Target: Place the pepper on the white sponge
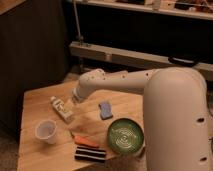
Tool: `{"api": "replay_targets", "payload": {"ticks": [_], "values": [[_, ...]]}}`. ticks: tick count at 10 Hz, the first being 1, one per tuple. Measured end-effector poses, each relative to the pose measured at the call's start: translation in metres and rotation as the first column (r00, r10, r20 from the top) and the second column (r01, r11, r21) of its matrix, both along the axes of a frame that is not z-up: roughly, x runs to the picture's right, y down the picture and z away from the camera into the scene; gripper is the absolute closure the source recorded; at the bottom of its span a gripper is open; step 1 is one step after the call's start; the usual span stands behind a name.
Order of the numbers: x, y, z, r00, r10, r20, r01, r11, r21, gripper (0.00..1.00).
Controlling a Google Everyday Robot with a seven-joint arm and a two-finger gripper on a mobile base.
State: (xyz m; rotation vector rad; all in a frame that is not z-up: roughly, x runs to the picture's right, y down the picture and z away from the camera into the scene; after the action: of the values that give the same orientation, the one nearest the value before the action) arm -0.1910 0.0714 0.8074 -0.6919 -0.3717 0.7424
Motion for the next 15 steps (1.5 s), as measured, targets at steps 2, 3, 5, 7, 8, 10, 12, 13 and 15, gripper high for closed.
{"api": "replay_targets", "payload": {"ticks": [2,3,5,7,8,10,12,13,15], "values": [[0.0,0.0,0.0,1.0,0.0,0.0,0.0,1.0,0.0,0.2],[0.0,0.0,0.0,1.0,0.0,0.0,0.0,1.0,0.0,0.2],[0.0,0.0,0.0,1.0,0.0,0.0,0.0,1.0,0.0,0.2],[0.0,0.0,0.0,1.0,0.0,0.0,0.0,1.0,0.0,0.2],[0.0,0.0,0.0,1.0,0.0,0.0,0.0,1.0,0.0,0.2],[0.0,0.0,0.0,1.0,-0.001,0.0,0.001,1.0,0.001,0.2],[0.002,0.002,-0.003,1.0,-0.001,0.004,0.001,0.9999,0.016,0.2],[0.01,0.004,-0.005,1.0,-0.003,-0.006,0.003,0.9995,0.032,0.2],[0.035,0.011,-0.01,0.998,-0.013,-0.06,0.017,0.9982,0.057,0.2]]}}
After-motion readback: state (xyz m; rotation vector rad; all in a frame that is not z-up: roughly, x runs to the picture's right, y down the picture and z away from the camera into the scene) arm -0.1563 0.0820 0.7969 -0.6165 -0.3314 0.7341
